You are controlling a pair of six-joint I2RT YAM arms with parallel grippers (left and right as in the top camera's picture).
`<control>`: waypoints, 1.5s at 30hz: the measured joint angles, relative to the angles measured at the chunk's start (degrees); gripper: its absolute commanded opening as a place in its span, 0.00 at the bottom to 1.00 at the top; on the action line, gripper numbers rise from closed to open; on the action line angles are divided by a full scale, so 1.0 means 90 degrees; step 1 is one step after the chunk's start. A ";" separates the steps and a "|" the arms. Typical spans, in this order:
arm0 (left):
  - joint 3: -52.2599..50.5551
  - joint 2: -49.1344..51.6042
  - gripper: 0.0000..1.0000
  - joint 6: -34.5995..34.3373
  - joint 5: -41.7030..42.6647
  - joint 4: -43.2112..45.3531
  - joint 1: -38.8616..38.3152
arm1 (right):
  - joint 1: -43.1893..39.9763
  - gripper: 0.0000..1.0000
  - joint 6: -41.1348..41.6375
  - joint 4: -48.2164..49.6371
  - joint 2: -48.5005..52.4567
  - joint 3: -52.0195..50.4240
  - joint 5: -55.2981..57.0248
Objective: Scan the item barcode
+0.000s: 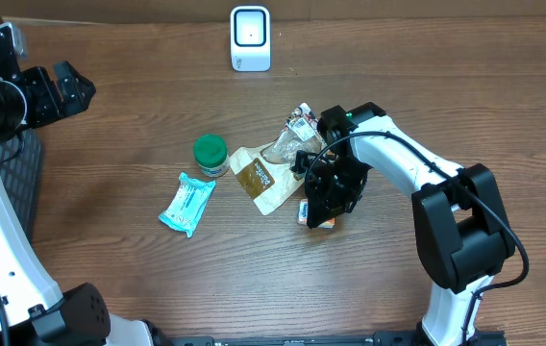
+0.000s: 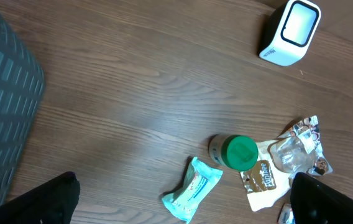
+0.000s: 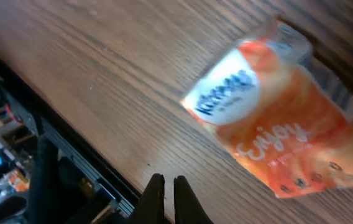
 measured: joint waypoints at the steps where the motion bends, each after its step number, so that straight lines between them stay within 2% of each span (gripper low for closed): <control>1: 0.0002 0.0000 1.00 0.0000 0.0000 0.0000 0.0000 | 0.0017 0.04 0.0158 0.0010 0.0000 0.0000 0.0141; 13: 0.0002 0.0000 1.00 0.0000 0.0000 0.0000 -0.0002 | 0.0816 0.04 0.1999 0.0539 0.0000 -0.0551 0.1994; 22: 0.0002 0.0000 1.00 0.0000 0.0000 0.0000 0.0000 | 0.0731 0.04 0.3334 0.1081 0.0000 -0.0573 0.3402; 31: 0.0002 0.0000 1.00 0.0000 0.0000 0.0000 -0.0002 | 0.0590 0.04 0.3674 0.2001 -0.0036 -0.0483 0.3682; 38: 0.0002 0.0000 1.00 0.0000 0.0000 0.0000 -0.0002 | 0.0282 0.04 0.3653 0.1630 -0.0036 0.0102 0.3378; 39: 0.0002 0.0000 1.00 0.0000 0.0000 0.0000 0.0000 | 0.0231 0.06 0.3619 0.1564 -0.0053 0.0192 0.3262; 41: 0.0002 0.0000 1.00 0.0000 0.0000 0.0000 -0.0002 | 0.0121 0.15 0.3524 0.1387 -0.0194 0.0345 0.2965; 45: 0.0002 0.0000 1.00 0.0000 0.0000 -0.0002 0.0000 | 0.0015 0.47 0.3327 0.1010 -0.0862 0.0418 0.2484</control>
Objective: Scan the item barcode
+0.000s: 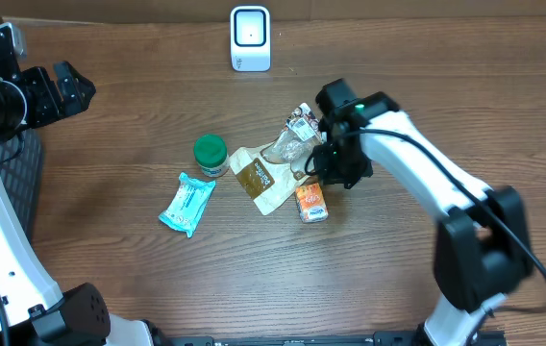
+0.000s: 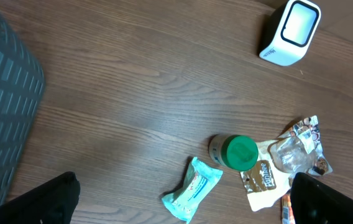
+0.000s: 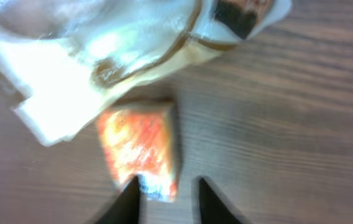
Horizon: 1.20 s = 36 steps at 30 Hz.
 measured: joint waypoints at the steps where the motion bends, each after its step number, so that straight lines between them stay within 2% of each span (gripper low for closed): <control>1: 0.0000 0.0000 1.00 0.0000 0.0000 0.0002 -0.0002 | 0.0000 0.54 -0.0017 -0.0121 -0.0243 0.0012 -0.0097; 2: 0.0000 0.0000 0.99 0.0000 0.0000 0.0002 0.0000 | 0.0000 0.60 -0.0053 -0.0236 -0.0483 0.0024 -0.0165; 4: 0.0000 0.0000 1.00 0.0000 0.0000 0.0002 0.0000 | 0.0007 0.64 -0.0100 -0.0486 -0.0996 0.0056 -0.0279; 9: 0.0000 0.0000 1.00 0.0000 0.0000 0.0002 -0.0002 | 0.0007 0.65 -0.0165 -0.0906 -0.1821 0.0134 -0.0403; 14: 0.0000 0.0000 1.00 0.0000 0.0000 0.0002 0.0000 | 0.0007 0.70 -0.0160 -0.0969 -0.1933 0.0112 -0.0447; 36: 0.0000 0.0000 1.00 0.0000 0.0000 0.0002 0.0000 | 0.0007 0.69 0.0634 0.1693 -0.1921 -0.2470 -0.0459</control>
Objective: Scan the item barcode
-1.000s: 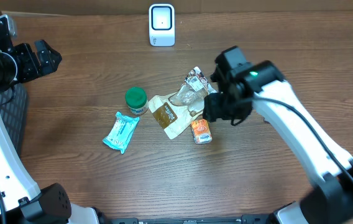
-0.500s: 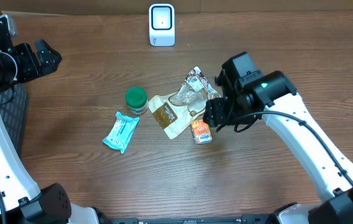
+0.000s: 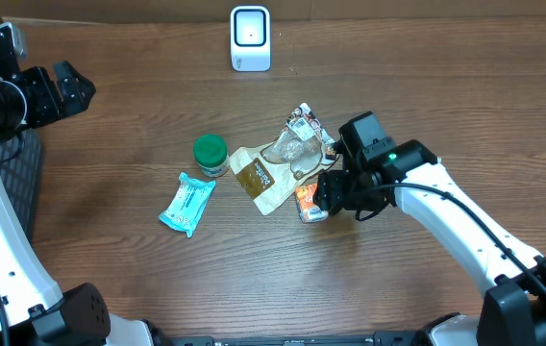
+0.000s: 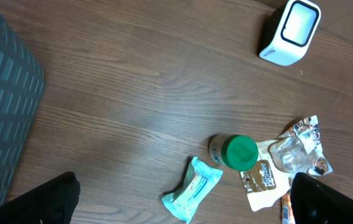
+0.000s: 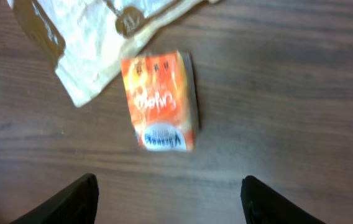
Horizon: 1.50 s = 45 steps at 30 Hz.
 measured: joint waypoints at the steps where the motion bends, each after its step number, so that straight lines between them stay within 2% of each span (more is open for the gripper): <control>1: 0.0000 0.0000 1.00 0.0000 0.0002 -0.0002 0.0000 | 0.0000 0.67 0.0029 0.0155 0.0002 -0.0109 -0.0024; 8: 0.0000 0.0000 1.00 0.0000 0.0000 0.0000 -0.0002 | 0.0000 0.62 0.0228 0.0894 0.0002 -0.0823 -0.0148; 14: 0.0000 0.0000 1.00 0.0000 0.0000 0.0000 0.0000 | 0.0000 0.53 0.0430 0.1280 0.0002 -0.1071 -0.0141; 27: 0.0000 0.0000 1.00 0.0000 0.0000 0.0000 0.0000 | 0.0000 0.43 0.0911 0.1401 0.0002 -0.1144 -0.0136; 45: 0.0000 0.0000 1.00 0.0000 0.0000 0.0000 0.0000 | 0.0000 0.41 0.1039 0.1734 0.0372 -0.1192 -0.0284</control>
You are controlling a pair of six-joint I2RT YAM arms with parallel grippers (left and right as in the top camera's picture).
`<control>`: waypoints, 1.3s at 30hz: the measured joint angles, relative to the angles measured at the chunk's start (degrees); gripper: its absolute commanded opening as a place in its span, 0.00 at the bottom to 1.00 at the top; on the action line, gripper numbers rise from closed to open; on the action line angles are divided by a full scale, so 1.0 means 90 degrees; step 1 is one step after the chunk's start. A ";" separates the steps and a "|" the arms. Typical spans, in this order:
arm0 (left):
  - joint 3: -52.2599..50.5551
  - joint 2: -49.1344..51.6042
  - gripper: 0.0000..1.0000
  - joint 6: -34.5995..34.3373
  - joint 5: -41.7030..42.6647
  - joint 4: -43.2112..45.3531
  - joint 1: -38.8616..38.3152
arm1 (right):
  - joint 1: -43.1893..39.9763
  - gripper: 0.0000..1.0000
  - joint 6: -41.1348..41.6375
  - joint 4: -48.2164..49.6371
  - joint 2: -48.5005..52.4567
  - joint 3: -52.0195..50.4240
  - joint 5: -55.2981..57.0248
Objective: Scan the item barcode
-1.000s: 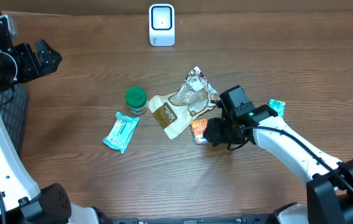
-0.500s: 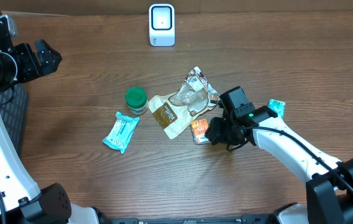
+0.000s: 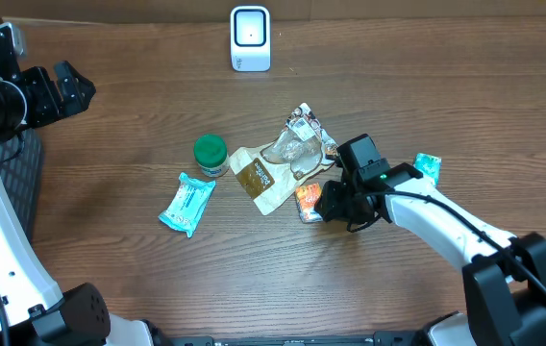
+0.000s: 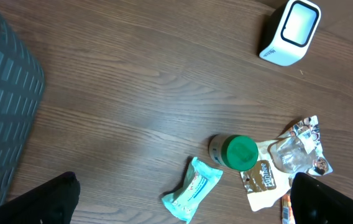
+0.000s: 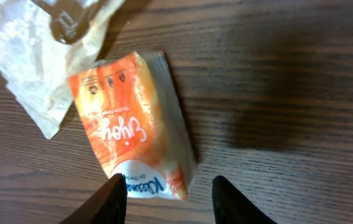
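An orange Kleenex tissue pack [image 5: 130,121] lies flat on the wooden table, also visible from overhead [image 3: 308,202]. My right gripper [image 5: 167,202] is open just over it, one finger [image 5: 111,202] at each side of the pack's near end, not closed on it. The white barcode scanner [image 3: 250,38] stands at the table's far edge, also in the left wrist view [image 4: 290,32]. High at the far left, my left gripper [image 4: 184,183] is open and holds nothing.
A brown-and-white pouch [image 3: 261,179] and a clear crinkled wrapper [image 3: 297,142] touch the pack's far side. A green-lidded jar [image 3: 210,154] and a teal packet [image 3: 187,203] lie to the left. Another teal item [image 3: 428,168] sits right of my right arm. A dark mesh basket [image 4: 2,106] is at far left.
My right gripper has come down closer to the orange pack and its fingers stand narrower, now flanking the pack's near end. The pack and the left arm have not moved.
My right gripper was first shut, low beside the orange pack and hiding it from overhead. Then it was above the pack with fingers slightly apart, then higher with fingers wide. Now it is low over the pack, open around its end.
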 measured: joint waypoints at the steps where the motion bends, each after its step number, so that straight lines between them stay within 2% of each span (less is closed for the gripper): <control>1: 0.0000 0.0000 0.99 0.0000 0.0000 0.0000 -0.0002 | 0.0000 0.42 -0.0002 0.0012 0.0044 0.0000 -0.0024; 20: 0.0000 0.0000 1.00 0.0000 0.0000 0.0000 0.0000 | 0.0000 0.40 0.0002 0.0221 0.0189 0.0000 -0.0087; 25: 0.0000 0.0000 1.00 0.0000 0.0000 0.0000 0.0000 | 0.0000 0.33 0.0112 0.0333 0.0199 -0.0119 -0.0092; 32: 0.0000 0.0000 1.00 0.0000 0.0000 0.0000 0.0000 | 0.0000 0.04 0.0168 0.0500 0.0352 -0.0223 -0.0328; 39: 0.0000 0.0000 1.00 0.0000 0.0000 -0.0002 0.0000 | -0.0022 0.04 0.0117 0.0236 0.0350 -0.0146 -0.0522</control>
